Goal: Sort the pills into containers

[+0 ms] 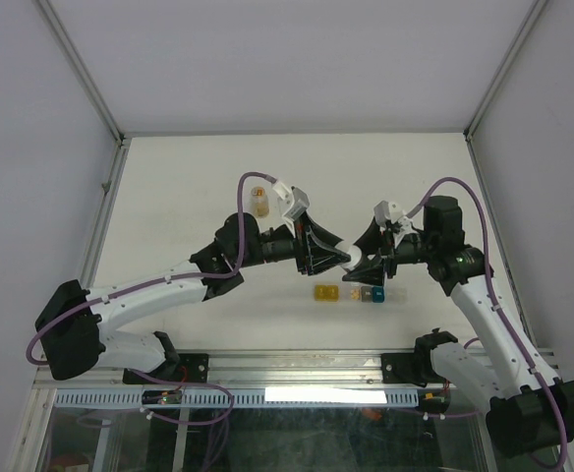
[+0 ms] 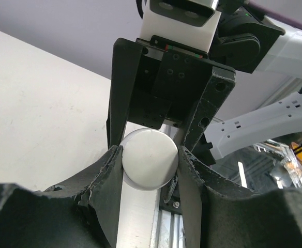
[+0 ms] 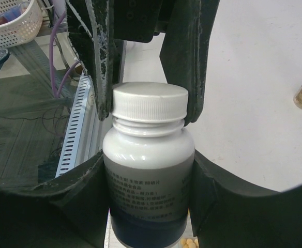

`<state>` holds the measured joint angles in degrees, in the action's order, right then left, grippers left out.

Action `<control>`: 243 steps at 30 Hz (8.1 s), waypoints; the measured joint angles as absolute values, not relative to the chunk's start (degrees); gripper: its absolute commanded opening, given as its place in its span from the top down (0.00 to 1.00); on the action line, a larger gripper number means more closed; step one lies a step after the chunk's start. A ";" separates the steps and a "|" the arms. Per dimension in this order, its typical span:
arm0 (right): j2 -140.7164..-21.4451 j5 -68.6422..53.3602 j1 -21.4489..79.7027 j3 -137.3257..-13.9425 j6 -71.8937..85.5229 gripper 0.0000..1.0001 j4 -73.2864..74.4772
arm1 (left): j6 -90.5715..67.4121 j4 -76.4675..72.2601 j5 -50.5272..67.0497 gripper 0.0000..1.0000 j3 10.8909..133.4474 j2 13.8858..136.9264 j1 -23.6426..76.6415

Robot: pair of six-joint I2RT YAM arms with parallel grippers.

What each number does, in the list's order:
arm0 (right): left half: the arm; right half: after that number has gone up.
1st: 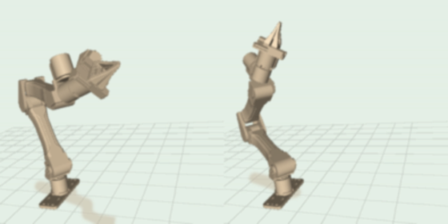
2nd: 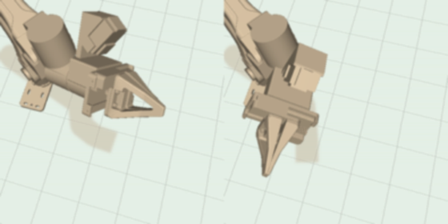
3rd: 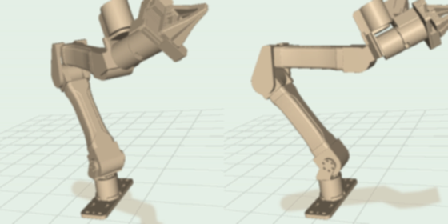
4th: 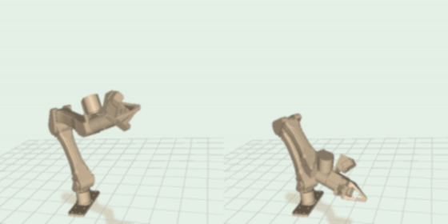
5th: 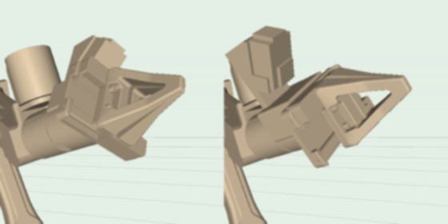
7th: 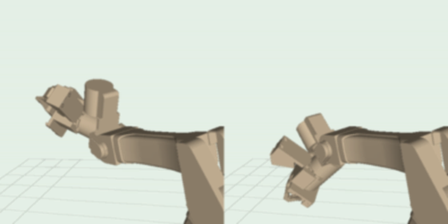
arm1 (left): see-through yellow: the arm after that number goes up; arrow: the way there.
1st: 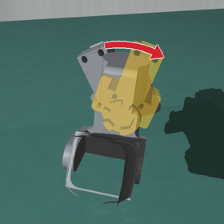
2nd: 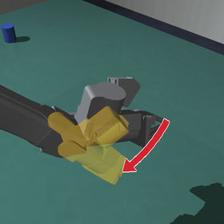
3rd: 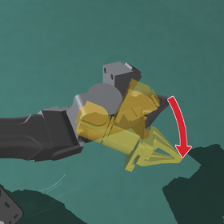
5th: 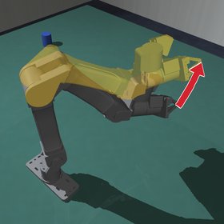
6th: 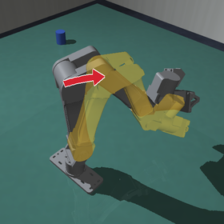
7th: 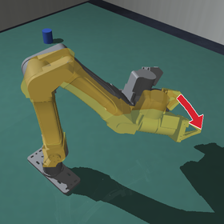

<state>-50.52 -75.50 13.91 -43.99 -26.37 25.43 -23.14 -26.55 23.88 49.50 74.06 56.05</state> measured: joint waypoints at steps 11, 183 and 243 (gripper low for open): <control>-51.35 -72.23 14.17 -43.99 -25.52 1.00 25.10 | -22.94 -24.82 17.06 0.73 48.82 73.28 57.45; -47.88 -66.24 12.93 -42.28 -26.37 1.00 29.26 | -17.41 4.69 25.21 0.83 68.58 81.71 55.27; -47.75 -73.78 11.16 -42.41 -24.93 1.00 23.29 | -16.40 -5.61 7.79 0.15 59.81 72.73 61.58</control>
<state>-47.75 -73.78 11.16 -42.41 -24.93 23.29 -16.40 -5.61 7.79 59.81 72.73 61.58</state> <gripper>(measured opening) 0.543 0.913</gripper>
